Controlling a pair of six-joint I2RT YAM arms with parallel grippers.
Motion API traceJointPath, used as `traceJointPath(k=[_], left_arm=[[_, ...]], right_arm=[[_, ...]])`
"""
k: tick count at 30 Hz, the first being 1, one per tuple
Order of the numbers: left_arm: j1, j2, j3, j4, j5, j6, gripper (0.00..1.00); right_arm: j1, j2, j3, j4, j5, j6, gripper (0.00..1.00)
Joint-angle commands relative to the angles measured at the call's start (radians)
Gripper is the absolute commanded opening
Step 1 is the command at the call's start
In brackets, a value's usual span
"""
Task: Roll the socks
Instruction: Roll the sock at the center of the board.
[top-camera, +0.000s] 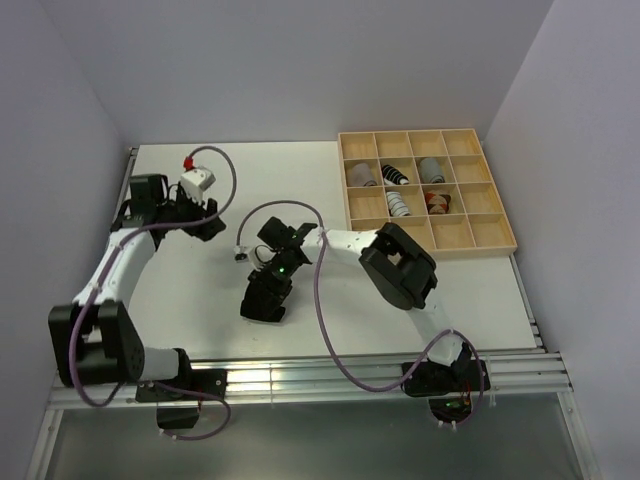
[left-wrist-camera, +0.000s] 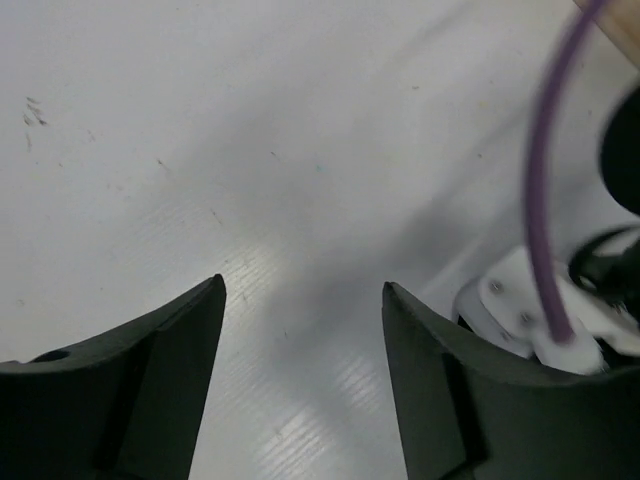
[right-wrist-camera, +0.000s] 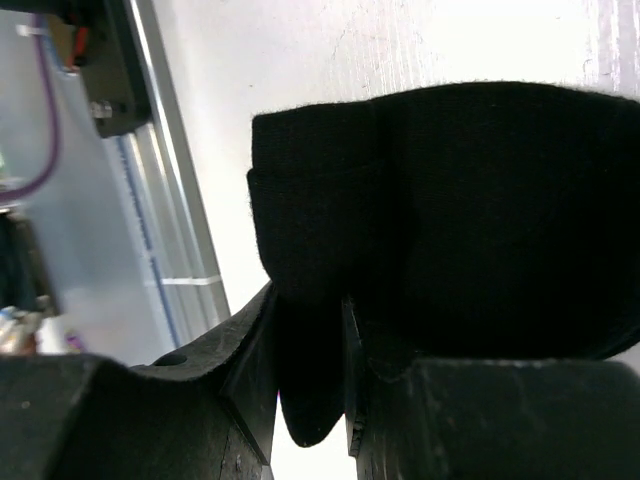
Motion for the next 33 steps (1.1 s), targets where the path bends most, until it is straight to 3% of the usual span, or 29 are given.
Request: traceJointPath(k=[1, 3, 7, 9, 12, 18, 28, 33], left_arm=[[-0.007, -0.165, -0.089, 0.016, 0.005, 0.179, 0.71], [-0.011, -0.206, -0.125, -0.016, 0.024, 0.261, 0.77], [-0.060, -0.255, -0.155, -0.245, 0.076, 0.496, 0.80], [-0.160, -0.272, -0.207, -0.295, 0.033, 0.608, 0.96], [-0.272, -0.342, -0.326, -0.266, -0.031, 0.666, 0.97], [-0.424, -0.511, -0.481, -0.139, -0.111, 0.596, 1.00], [-0.605, -0.496, -0.555, -0.056, -0.159, 0.512, 0.99], [-0.634, -0.474, -0.577, 0.004, -0.162, 0.489, 1.00]], right_arm=[[-0.012, 0.119, -0.025, -0.131, 0.063, -0.019, 0.21], [-0.034, 0.136, -0.016, -0.139, 0.031, -0.021, 0.21], [-0.055, 0.157, 0.010, -0.148, -0.023, -0.018, 0.22], [-0.064, 0.168, 0.019, -0.163, -0.040, -0.024, 0.22], [-0.069, 0.185, 0.035, -0.176, -0.054, -0.024, 0.22], [-0.075, 0.203, 0.038, -0.177, -0.060, -0.024, 0.22], [-0.080, 0.214, 0.038, -0.165, -0.063, -0.007, 0.20], [-0.081, 0.213, 0.038, -0.165, -0.060, -0.001, 0.19]])
